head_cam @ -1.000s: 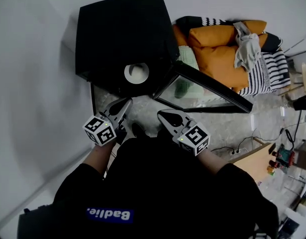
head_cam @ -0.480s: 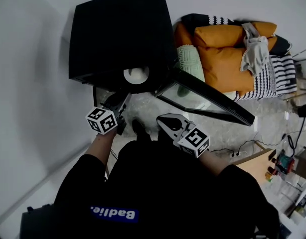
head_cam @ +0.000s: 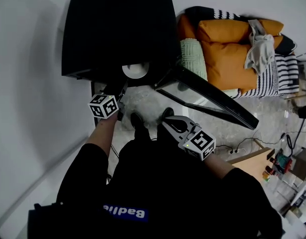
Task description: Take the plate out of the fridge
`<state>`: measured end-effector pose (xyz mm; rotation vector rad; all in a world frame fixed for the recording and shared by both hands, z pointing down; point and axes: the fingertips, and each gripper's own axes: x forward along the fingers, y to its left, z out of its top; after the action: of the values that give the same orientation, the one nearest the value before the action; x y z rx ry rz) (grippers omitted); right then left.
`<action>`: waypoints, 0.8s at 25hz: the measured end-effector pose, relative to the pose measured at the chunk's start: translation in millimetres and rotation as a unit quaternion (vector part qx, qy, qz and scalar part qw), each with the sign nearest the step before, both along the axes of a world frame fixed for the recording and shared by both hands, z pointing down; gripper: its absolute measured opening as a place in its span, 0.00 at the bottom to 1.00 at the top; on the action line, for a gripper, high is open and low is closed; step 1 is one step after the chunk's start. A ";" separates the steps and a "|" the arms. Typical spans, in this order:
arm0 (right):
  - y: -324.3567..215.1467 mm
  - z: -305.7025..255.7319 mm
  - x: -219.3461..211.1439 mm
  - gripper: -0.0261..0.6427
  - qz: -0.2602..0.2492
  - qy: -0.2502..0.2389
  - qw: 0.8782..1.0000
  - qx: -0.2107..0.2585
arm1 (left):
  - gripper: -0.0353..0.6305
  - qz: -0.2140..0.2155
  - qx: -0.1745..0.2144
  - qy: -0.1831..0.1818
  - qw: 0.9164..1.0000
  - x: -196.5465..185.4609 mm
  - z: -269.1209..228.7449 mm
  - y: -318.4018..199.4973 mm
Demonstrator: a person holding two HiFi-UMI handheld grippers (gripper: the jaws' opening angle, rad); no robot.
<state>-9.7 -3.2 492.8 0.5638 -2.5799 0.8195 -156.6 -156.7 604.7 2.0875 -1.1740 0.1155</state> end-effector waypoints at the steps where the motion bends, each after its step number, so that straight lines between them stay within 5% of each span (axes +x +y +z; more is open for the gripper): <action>1: 1.0 1.9 2.1 0.05 0.001 0.003 1.000 -0.002 | 0.07 -0.009 -0.004 -0.001 1.000 -3.0 7.3 -3.6; 7: 10.7 14.7 15.0 0.05 0.008 0.023 0.999 -0.022 | 0.14 -0.048 -0.035 -0.010 0.998 -19.8 49.6 -19.9; 20: 25.3 37.8 28.7 0.05 0.006 0.043 0.997 -0.057 | 0.32 -0.058 -0.114 -0.050 0.991 -34.9 117.0 -46.3</action>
<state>19.1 22.1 530.6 0.5684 -2.4368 0.9205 -191.5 -202.9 721.8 1.8286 -1.2754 0.2893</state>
